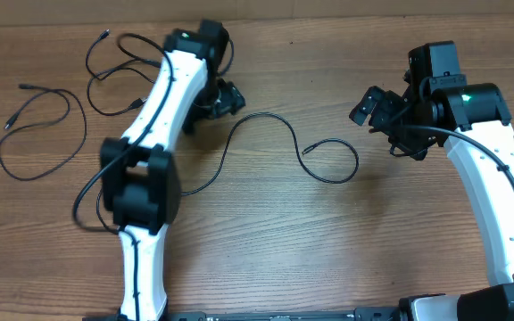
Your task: Untangle cables
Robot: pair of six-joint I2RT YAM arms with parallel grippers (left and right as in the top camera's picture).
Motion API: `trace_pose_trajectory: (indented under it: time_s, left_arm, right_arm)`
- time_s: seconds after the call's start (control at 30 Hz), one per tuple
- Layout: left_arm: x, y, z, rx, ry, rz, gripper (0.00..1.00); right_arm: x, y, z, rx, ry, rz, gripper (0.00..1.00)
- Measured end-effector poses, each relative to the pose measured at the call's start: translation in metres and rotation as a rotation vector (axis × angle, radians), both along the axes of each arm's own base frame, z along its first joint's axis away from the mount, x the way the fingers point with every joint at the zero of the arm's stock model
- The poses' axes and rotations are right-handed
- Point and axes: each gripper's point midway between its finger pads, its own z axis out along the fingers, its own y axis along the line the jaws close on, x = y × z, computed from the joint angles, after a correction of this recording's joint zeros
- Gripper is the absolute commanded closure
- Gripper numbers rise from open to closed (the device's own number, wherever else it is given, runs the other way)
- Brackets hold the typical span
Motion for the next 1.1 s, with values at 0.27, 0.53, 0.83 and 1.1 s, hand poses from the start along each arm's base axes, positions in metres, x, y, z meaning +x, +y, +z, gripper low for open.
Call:
trace_pose_trajectory:
  time_s: [0.27, 0.53, 0.83, 1.1]
  left_arm:
    - [-0.057, 0.05, 0.171, 0.109, -0.302, 0.097, 0.0]
    - [-0.127, 0.092, 0.225, 0.171, -0.4, 0.383, 0.0]
    - [-0.188, 0.113, 0.15, 0.287, -0.203, 0.7, 0.01]
    - [-0.275, 0.148, 0.123, 0.311, -0.221, 0.93, 0.0]
  right_arm:
    - [0.0, 0.0, 0.0, 0.0, 0.001, 0.0, 0.0]
    - [0.0, 0.0, 0.0, 0.0, -0.001, 0.001, 0.0]
    - [0.0, 0.0, 0.0, 0.0, 0.002, 0.0, 0.0]
    - [0.0, 0.0, 0.0, 0.0, 0.0, 0.0, 0.0]
